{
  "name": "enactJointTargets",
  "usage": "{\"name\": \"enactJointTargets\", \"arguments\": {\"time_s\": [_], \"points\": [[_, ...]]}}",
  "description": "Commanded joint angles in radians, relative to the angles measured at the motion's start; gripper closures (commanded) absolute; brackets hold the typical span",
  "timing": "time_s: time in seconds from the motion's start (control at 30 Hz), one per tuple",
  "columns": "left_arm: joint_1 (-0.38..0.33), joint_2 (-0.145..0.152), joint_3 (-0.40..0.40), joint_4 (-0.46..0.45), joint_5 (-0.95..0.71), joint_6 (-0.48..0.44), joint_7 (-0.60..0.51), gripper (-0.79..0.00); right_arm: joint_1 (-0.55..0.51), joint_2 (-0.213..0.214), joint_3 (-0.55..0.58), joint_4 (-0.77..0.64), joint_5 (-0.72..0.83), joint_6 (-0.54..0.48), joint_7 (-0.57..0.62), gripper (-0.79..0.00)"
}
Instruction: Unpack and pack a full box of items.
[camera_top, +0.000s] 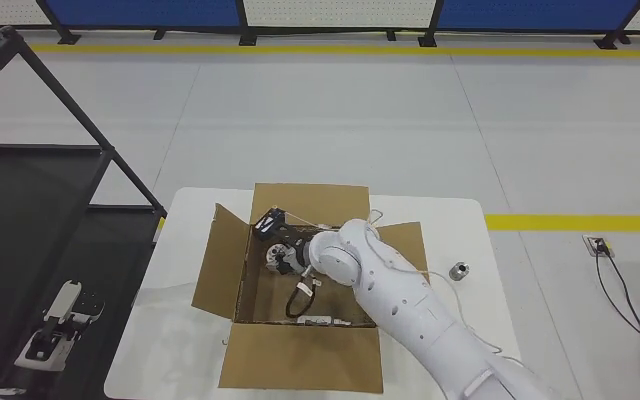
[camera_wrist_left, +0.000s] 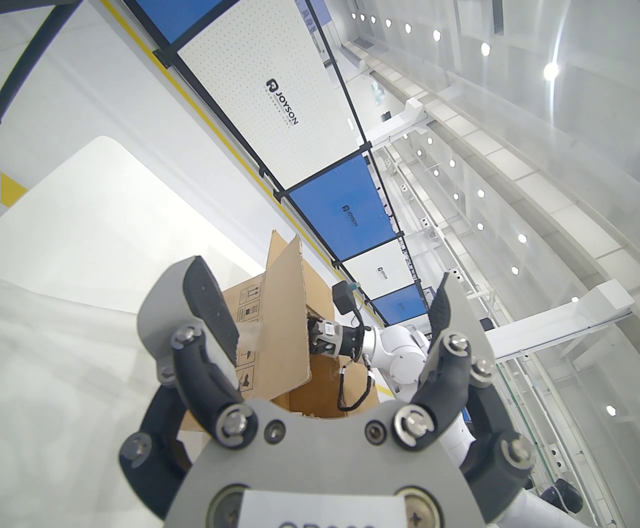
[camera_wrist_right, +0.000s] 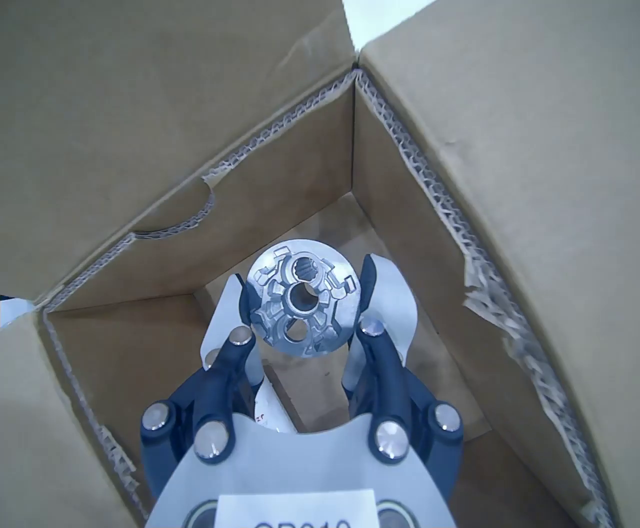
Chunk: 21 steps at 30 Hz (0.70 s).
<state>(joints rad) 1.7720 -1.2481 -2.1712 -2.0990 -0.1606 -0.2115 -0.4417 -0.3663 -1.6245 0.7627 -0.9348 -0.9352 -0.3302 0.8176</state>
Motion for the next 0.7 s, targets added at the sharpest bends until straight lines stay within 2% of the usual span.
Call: {"name": "enactJointTargets", "arguments": {"time_s": [0.0,0.17,0.33,0.4,0.5,0.67], "points": [[0.000,0.000,0.000,0.000,0.000,0.000,0.000,-0.785,-0.082,0.040,0.073,-0.185,-0.053,0.039,0.047,0.000],[0.000,0.000,0.000,0.000,0.000,0.000,0.000,-0.785,-0.299,0.116,0.260,-0.577,-0.191,0.112,0.160,0.000],[0.000,0.000,0.000,0.000,0.000,0.000,0.000,-0.785,-0.468,0.159,0.423,-0.852,-0.359,0.215,0.225,0.000],[0.000,0.000,0.000,0.000,0.000,0.000,0.000,-0.785,-0.519,0.171,0.501,-0.922,-0.426,0.267,0.237,0.000],[0.000,0.000,0.000,0.000,0.000,0.000,0.000,-0.785,-0.588,0.185,0.595,-1.002,-0.463,0.294,0.252,0.000],[0.000,0.000,0.000,0.000,0.000,0.000,0.000,-0.785,-0.690,0.200,0.700,-1.073,-0.545,0.335,0.294,0.000]]}}
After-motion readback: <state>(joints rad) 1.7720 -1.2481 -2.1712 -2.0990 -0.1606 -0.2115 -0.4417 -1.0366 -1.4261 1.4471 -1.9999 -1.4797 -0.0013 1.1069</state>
